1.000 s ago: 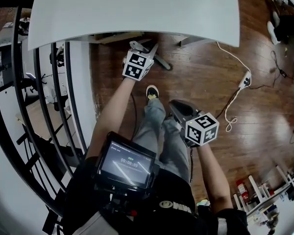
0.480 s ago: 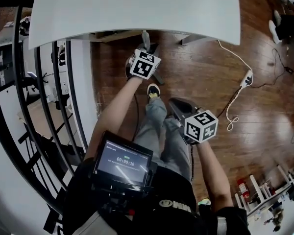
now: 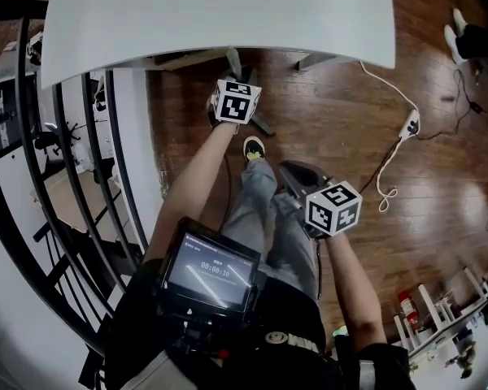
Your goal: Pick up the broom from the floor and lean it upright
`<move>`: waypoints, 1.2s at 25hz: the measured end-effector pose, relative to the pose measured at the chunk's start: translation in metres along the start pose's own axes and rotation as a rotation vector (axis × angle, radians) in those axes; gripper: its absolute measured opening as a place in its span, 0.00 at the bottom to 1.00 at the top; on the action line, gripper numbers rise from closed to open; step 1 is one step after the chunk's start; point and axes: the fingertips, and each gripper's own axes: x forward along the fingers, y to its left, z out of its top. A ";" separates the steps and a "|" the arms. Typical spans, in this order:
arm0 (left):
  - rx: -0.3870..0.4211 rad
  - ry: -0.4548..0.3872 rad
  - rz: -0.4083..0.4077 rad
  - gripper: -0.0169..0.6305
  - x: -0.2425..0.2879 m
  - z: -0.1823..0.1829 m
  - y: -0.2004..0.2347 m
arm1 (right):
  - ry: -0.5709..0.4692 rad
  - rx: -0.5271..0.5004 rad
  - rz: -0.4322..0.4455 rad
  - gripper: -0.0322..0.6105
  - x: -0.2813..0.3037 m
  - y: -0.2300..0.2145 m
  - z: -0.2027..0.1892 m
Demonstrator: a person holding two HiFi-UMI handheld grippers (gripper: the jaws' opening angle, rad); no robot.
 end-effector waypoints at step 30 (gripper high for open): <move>0.001 -0.209 -0.037 0.26 -0.049 0.015 0.009 | 0.073 -0.030 -0.018 0.10 -0.020 -0.028 -0.040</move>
